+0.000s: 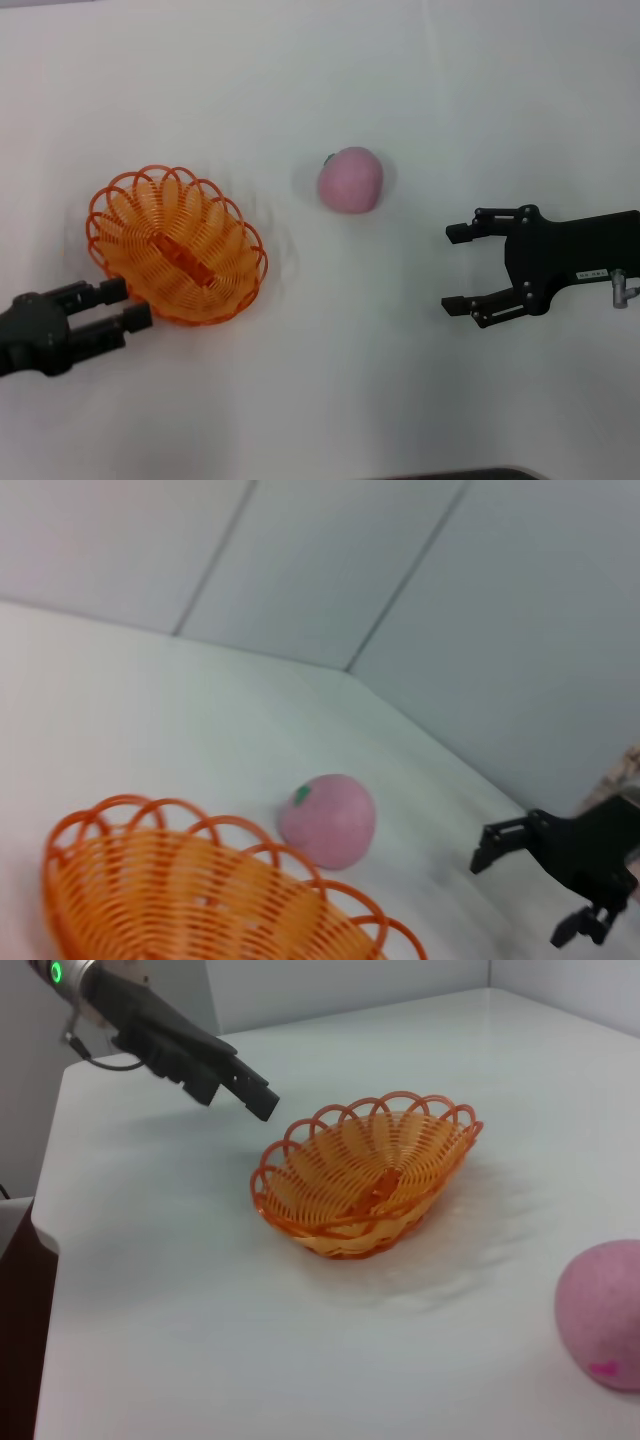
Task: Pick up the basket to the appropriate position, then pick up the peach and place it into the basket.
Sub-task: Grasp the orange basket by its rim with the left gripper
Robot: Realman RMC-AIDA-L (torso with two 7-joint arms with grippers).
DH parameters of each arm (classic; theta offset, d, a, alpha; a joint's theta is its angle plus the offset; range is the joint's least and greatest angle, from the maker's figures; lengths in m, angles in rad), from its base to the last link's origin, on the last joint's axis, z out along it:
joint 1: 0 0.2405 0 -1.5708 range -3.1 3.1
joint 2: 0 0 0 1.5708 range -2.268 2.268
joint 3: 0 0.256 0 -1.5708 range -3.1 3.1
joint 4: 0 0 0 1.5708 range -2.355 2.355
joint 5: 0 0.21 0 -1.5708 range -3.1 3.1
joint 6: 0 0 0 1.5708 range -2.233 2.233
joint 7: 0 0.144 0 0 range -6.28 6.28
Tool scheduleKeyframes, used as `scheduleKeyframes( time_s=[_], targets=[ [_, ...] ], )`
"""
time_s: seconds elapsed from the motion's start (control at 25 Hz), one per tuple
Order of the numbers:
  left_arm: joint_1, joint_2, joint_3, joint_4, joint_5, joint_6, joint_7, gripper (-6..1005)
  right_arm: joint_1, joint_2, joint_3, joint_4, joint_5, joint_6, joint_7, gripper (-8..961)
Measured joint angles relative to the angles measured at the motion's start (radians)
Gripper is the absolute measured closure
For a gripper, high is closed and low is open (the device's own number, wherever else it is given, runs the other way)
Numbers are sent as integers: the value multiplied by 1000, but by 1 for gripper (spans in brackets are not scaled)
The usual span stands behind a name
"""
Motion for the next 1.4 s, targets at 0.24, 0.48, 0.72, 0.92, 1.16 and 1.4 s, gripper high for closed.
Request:
scheduleKeyframes(
  time_s=[0.24,0.48,0.72,0.92,1.16,1.4],
  targets=[
    [-35,23,-36,21,-1,-55,-240,346,1,0,-3,-2,0,1,11,6],
    [-73,37,-48,59,-7,-104,-413,353,5,0,-5,-3,0,-2,17,7],
    [-89,41,-48,97,-10,-200,-542,366,7,-1,-4,-3,0,-1,17,6],
    [-103,11,-15,171,2,-282,-554,376,11,0,-5,-2,0,0,17,6],
    [-107,-16,114,261,5,-339,-544,389,14,0,-6,-2,0,0,17,6],
    [-102,-28,296,335,17,-411,-546,402,15,-1,-6,-2,0,2,17,6]
  ],
)
